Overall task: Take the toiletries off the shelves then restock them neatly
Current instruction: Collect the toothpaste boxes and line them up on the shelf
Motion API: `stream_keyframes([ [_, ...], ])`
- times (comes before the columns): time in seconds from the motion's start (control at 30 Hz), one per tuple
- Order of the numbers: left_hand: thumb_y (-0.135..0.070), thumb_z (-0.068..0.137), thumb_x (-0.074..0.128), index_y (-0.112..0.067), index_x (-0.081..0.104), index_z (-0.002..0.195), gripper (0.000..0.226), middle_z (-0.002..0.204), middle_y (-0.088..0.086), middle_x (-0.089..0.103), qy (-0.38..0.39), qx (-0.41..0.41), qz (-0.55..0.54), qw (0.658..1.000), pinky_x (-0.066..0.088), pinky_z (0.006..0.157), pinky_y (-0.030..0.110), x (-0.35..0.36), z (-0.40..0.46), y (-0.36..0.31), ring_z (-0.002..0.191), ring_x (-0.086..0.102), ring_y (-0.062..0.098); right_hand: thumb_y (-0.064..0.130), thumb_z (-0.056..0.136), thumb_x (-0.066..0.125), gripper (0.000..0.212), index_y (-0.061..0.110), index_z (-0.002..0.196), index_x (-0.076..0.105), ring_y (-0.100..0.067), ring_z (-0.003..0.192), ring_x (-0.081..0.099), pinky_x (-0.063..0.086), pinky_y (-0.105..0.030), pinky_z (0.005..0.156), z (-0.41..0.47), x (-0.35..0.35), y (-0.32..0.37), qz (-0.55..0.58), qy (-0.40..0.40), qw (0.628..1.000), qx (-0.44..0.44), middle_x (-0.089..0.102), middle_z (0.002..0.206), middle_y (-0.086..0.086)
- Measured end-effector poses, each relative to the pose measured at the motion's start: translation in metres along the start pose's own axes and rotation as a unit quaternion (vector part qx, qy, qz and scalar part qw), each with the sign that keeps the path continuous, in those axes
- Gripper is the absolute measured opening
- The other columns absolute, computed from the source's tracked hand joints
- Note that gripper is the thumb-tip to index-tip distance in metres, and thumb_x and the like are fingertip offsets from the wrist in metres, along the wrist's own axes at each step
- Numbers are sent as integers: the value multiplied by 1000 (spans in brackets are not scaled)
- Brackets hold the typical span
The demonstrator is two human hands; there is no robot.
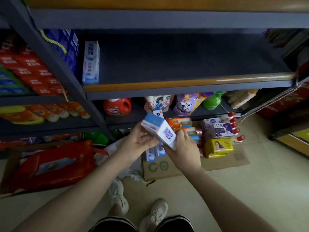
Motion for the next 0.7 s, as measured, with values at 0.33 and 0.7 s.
stream_keyframes([
  [0.33,-41,81,56,-9,50,130,59,124,16,59,-60,-158,-345,923,55,83,37,49,-12,91,103,63,24,27,91,58,31,15,119,62,-11,105,55,44,-23,91,-29,22,-23,422,265,861,104,56,118,-4],
  [0.7,-22,70,78,-6,57,116,53,92,13,68,-93,-293,-394,866,57,61,30,61,1,121,68,68,18,16,95,50,12,26,94,57,-15,81,58,44,-27,70,-60,47,-73,537,227,742,332,61,100,0],
])
Point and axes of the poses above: each hand's wrist, its own z-axis towards the middle knuckle, its own x-axis out of the palm, y = z × x, the point moved 10 cm from there along z, towards the middle knuckle
